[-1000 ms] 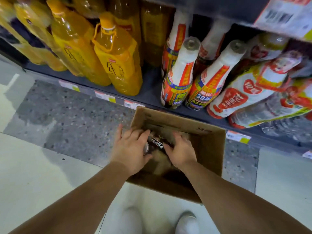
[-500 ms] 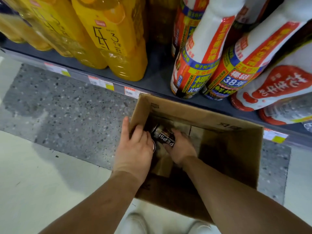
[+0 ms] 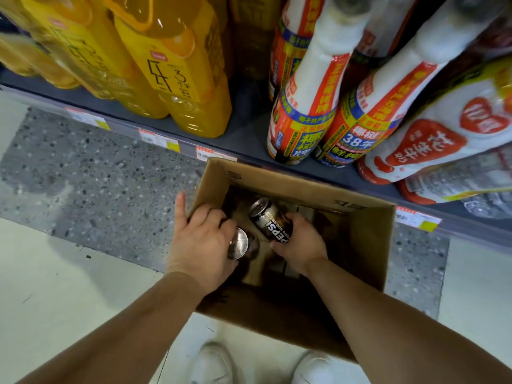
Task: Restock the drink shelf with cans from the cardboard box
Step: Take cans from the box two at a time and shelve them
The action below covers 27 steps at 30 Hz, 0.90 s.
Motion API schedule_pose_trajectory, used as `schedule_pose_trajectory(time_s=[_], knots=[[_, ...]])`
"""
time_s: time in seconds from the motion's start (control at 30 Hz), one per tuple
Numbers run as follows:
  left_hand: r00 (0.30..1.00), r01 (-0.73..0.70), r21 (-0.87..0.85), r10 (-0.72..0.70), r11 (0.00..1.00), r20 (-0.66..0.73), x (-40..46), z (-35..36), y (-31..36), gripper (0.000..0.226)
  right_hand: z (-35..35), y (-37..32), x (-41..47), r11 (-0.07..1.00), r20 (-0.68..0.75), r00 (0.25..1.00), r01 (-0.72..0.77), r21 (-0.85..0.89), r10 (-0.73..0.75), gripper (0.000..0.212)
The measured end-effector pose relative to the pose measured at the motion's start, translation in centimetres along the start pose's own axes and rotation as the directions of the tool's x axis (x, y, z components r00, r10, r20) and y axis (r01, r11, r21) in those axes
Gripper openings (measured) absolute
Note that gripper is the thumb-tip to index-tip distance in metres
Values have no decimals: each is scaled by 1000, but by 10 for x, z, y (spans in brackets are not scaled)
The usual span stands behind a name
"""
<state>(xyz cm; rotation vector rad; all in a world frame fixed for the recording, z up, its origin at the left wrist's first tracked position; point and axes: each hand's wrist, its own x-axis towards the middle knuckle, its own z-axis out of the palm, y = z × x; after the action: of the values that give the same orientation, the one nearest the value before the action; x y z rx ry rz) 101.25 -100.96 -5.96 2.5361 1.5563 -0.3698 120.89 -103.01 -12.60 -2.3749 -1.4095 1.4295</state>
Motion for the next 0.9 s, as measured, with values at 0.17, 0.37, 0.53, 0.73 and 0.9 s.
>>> schedule_pose_trajectory(time_s=[0.17,0.37,0.53,0.73,0.9], knots=[[998,20,-167,-29,986,-56,-15,-37,7,66,-40,-11,-49,987,-72,997,11,161,0,70],[995,97,-444,-89,891,39,-46,-125,22,68,-103,-48,-136,974,-119,990,97,204,-73,69],[990,127,-657,-56,744,128,-80,-219,31,60,-167,-79,-223,936,-154,983,146,319,-101,48],[998,20,-763,29,646,51,-118,-357,40,62,-253,-122,-339,882,-208,971,195,429,-113,61],[988,-77,-869,153,489,-2,-151,-479,52,57,-317,-152,-427,840,-337,933,282,463,-127,58]])
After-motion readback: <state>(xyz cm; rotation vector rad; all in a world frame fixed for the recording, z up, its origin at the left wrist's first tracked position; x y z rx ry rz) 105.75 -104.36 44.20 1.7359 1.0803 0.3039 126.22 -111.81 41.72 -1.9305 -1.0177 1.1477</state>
